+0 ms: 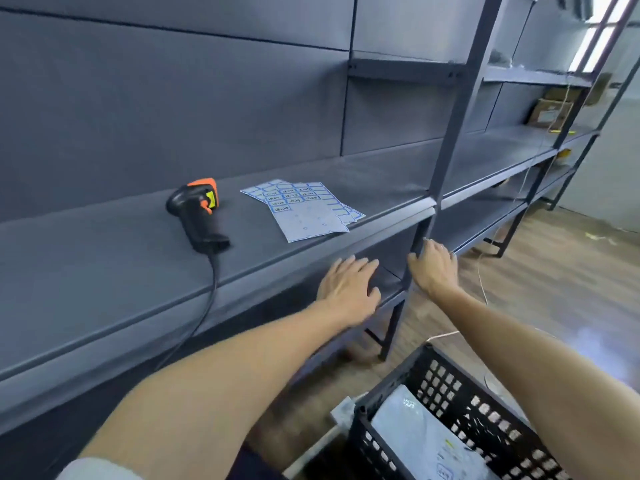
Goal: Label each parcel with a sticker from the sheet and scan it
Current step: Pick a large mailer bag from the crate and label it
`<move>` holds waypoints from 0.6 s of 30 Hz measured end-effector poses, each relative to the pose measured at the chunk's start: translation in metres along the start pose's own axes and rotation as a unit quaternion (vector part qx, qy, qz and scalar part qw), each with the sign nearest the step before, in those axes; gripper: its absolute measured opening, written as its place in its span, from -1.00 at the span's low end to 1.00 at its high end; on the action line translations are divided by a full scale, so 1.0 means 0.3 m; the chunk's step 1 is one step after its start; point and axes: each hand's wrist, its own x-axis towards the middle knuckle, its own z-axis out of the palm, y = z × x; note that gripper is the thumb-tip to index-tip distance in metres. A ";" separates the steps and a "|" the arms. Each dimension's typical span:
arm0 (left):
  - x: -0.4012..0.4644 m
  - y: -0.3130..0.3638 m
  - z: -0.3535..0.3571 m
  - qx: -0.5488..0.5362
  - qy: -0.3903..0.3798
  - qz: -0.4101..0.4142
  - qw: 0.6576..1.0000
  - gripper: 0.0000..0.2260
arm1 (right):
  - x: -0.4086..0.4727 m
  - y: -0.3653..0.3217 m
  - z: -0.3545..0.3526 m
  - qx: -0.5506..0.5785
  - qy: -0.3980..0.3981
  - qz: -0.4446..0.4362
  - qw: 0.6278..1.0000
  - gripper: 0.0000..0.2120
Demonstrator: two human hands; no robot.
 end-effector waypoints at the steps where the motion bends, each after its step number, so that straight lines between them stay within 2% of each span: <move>1: -0.006 -0.027 -0.077 0.007 0.027 -0.005 1.000 -0.50 | 0.014 -0.073 -0.039 0.004 0.008 -0.016 1.000 -0.58; 6: -0.143 -0.237 -0.389 0.065 0.131 -0.086 0.986 -0.54 | 0.005 -0.506 -0.137 0.029 0.014 -0.135 0.990 -0.65; 11: -0.437 -0.479 -0.584 0.119 0.170 -0.223 0.952 -0.54 | -0.157 -0.965 -0.110 0.056 -0.047 -0.280 0.957 -0.62; 14: -0.679 -0.611 -0.664 0.137 0.159 -0.331 0.920 -0.52 | -0.321 -1.219 -0.080 0.065 -0.082 -0.377 0.920 -0.63; 18: -1.018 -0.701 -0.740 0.159 0.165 -0.463 0.856 -0.52 | -0.597 -1.482 -0.053 0.080 -0.142 -0.481 0.862 -0.58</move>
